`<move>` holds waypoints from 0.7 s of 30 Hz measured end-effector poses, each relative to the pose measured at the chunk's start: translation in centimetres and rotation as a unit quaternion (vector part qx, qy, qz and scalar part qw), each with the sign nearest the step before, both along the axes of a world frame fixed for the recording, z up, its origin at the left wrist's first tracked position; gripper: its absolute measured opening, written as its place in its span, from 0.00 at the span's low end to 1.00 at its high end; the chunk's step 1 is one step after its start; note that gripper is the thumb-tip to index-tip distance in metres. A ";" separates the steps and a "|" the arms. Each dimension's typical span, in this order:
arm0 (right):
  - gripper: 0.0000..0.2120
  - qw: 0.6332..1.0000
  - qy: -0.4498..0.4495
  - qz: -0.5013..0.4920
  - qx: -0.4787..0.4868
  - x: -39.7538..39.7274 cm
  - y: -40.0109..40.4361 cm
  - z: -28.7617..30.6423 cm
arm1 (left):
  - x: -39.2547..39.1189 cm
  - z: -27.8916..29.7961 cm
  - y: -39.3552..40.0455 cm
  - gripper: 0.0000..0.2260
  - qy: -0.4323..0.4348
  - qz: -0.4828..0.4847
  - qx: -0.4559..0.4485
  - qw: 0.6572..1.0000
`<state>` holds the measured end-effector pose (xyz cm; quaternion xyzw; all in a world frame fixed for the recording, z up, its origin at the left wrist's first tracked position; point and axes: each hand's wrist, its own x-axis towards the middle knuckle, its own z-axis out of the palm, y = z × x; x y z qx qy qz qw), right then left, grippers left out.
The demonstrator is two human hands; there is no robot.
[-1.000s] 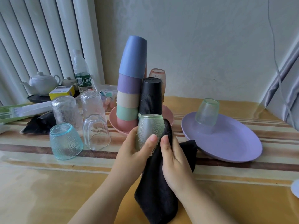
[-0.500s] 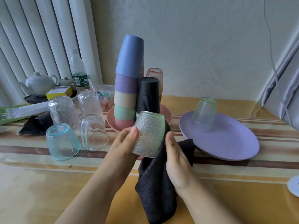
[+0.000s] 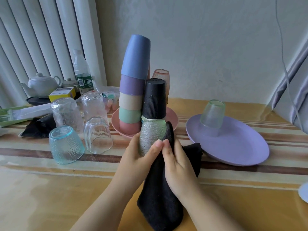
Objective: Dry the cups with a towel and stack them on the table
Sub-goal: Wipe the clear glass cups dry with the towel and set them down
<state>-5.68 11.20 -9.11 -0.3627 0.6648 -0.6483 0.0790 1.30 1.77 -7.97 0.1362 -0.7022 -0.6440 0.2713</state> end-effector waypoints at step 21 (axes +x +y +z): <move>0.21 0.990 -0.141 0.000 -0.005 -0.5 0.8 0.6 | -0.3 -0.4 -1.9 0.26 0.048 -0.027 0.101 0.993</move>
